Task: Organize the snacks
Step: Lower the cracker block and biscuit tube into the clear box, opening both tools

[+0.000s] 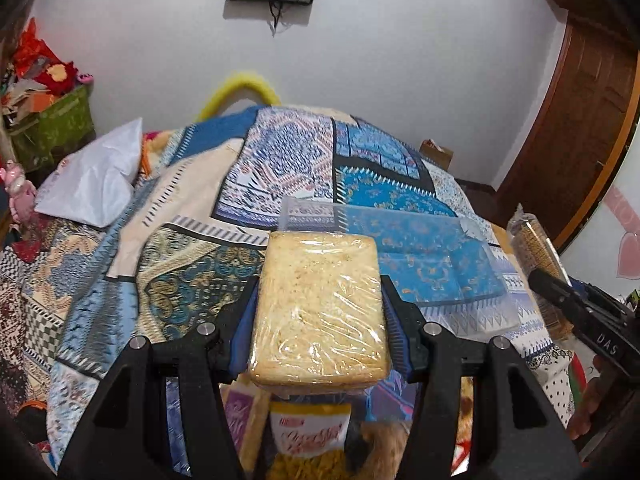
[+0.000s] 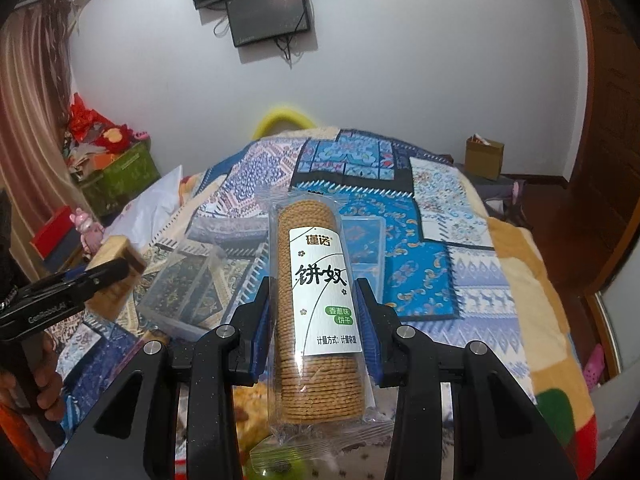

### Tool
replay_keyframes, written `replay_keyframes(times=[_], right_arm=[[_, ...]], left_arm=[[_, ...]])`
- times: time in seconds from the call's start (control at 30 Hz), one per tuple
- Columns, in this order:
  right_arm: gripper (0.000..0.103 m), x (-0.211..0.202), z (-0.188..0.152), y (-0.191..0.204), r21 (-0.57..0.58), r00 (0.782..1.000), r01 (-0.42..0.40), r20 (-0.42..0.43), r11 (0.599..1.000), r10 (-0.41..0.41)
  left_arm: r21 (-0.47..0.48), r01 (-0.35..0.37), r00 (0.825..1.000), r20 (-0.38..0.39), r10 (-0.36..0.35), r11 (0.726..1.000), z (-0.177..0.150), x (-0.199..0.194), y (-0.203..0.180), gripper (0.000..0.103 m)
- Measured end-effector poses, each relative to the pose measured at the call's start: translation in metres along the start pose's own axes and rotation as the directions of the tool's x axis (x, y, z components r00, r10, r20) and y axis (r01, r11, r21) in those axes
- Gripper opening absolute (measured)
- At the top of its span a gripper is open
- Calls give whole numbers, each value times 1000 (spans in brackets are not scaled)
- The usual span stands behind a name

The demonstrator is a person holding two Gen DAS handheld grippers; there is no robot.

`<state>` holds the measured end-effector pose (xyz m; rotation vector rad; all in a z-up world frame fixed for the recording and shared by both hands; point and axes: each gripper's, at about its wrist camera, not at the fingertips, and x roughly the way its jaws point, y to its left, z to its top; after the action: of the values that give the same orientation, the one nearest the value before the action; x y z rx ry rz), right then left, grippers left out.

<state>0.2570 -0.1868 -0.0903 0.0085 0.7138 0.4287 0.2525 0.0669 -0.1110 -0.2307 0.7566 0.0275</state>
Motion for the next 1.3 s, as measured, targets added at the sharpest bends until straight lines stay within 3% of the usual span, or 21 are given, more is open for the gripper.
replay_keyframes(times=[0.3,0.7,1.0,1.3], right_arm=[[35,47,7,-3,-5,997,-4,-81,1000,4],[35,91,4,8,-69,981,-30,-195,997,16],[38,96,2,14,-111,972,-21,-234,994,-5],[41,63,11,15,-120,984,-3,-176,993,-18]], left_arm=[[39,28,995,-102,-24,999,9,60,-14,56],[110,16,977,-213,8,994,7,110,-28,56],[138,2,982,-187,24,990,10,104,-34,57],[95,18,992,-130,-6,995,17,59,-23,57]])
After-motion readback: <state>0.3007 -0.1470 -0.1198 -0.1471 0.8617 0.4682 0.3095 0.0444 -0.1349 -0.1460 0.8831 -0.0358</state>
